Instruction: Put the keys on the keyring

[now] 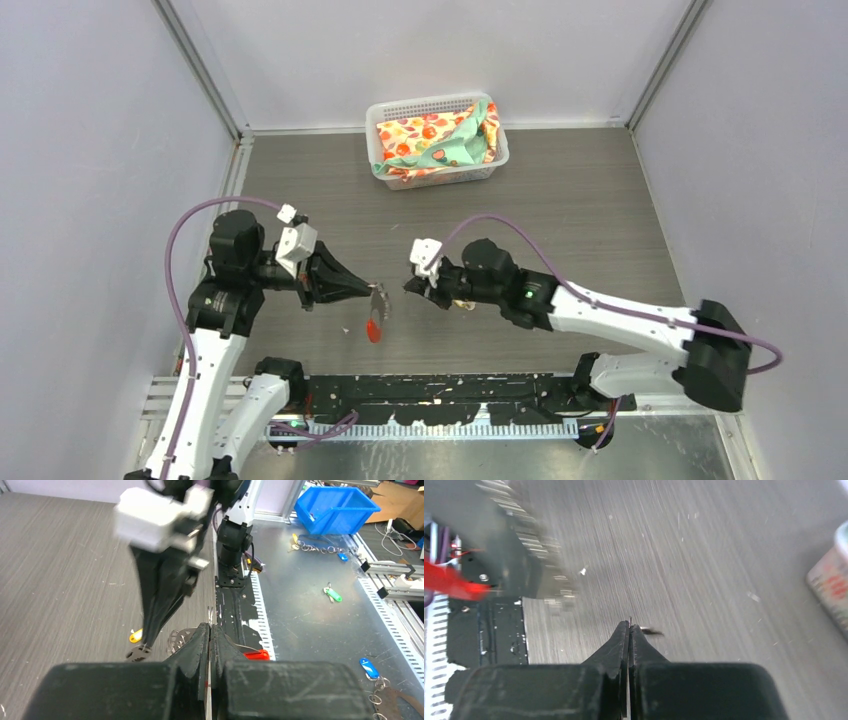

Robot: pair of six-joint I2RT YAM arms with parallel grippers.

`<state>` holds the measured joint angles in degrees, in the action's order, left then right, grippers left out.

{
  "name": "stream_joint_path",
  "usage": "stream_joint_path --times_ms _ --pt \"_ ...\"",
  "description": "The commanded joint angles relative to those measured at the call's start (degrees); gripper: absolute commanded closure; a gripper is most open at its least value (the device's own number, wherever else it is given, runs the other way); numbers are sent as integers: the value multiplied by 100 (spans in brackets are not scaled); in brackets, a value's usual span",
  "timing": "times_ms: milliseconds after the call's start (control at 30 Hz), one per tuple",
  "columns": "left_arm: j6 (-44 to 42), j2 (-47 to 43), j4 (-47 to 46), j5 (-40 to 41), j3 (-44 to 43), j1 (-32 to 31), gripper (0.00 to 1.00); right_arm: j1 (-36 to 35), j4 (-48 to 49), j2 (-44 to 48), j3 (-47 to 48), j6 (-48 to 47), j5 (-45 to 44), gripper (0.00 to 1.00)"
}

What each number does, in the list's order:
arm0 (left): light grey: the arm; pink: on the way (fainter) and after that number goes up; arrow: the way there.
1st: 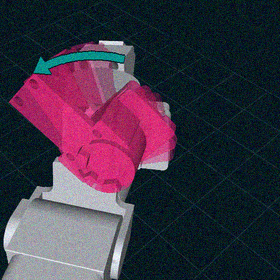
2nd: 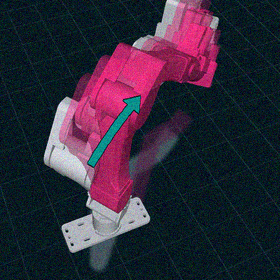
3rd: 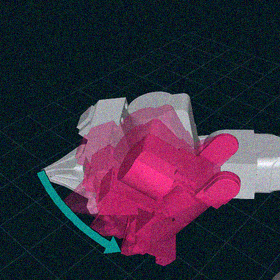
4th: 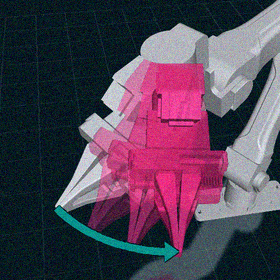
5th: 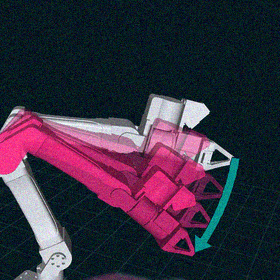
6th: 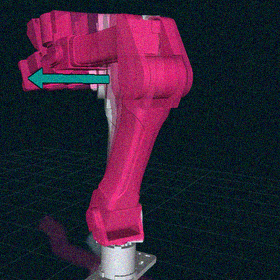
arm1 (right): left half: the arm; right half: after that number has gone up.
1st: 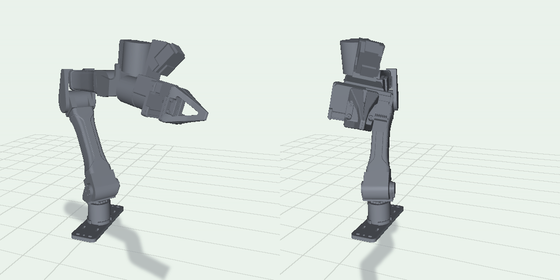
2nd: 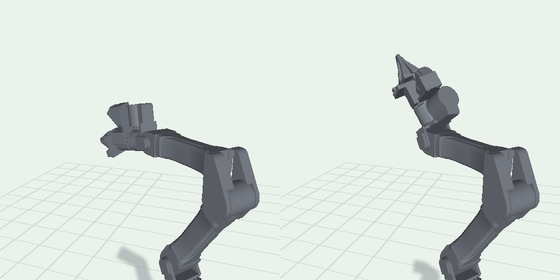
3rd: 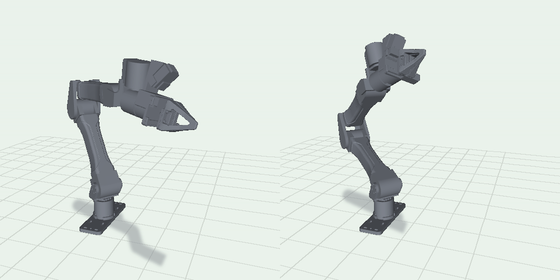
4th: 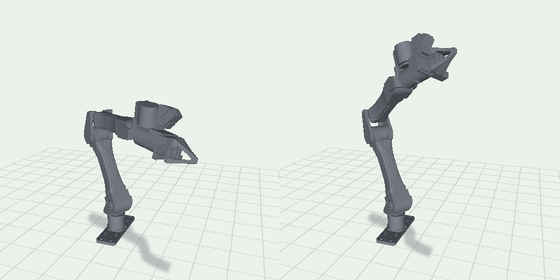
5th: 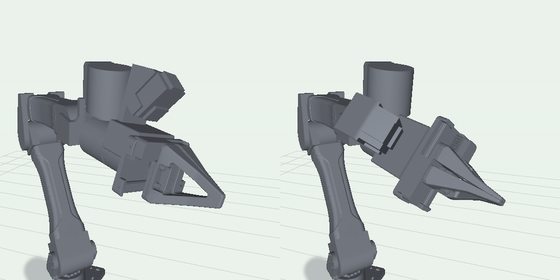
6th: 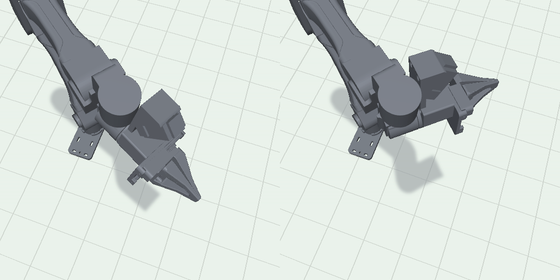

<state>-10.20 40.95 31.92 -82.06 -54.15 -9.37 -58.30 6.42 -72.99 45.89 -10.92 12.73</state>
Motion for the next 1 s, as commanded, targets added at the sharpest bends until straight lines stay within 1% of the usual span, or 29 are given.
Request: stream_joint_path --times_ms 0,67,167,267,367,533,667,800,967 --pt "235 -293 -563 -311 169 -4 100 -434 -800 834 212 -1103 -642 99" --pt "184 -375 -597 -391 189 -4 100 -620 -1066 1199 313 -1423 -624 99" --pt "474 -263 -597 -517 54 -4 100 -823 -1409 1579 583 -1811 -468 99" --pt "469 -232 -538 -663 -28 -4 100 -955 -1741 1669 938 -2050 -268 99" --pt "284 -363 -538 -714 8 -4 100 -1078 -1862 1633 1261 -2226 -80 99" --pt "384 -166 -526 -755 -108 -13 100 -1279 -1858 1420 1731 -2596 192 99" --pt "259 -220 -537 -856 -167 -28 100 -1401 -1822 1199 2015 -2822 336 99" --pt "215 -301 -537 -911 -136 -48 100 -1557 -1718 1028 2162 -3043 339 99" --pt "-64 -484 -544 -1031 -117 -48 100 -1662 -1794 886 2311 -3222 372 99"
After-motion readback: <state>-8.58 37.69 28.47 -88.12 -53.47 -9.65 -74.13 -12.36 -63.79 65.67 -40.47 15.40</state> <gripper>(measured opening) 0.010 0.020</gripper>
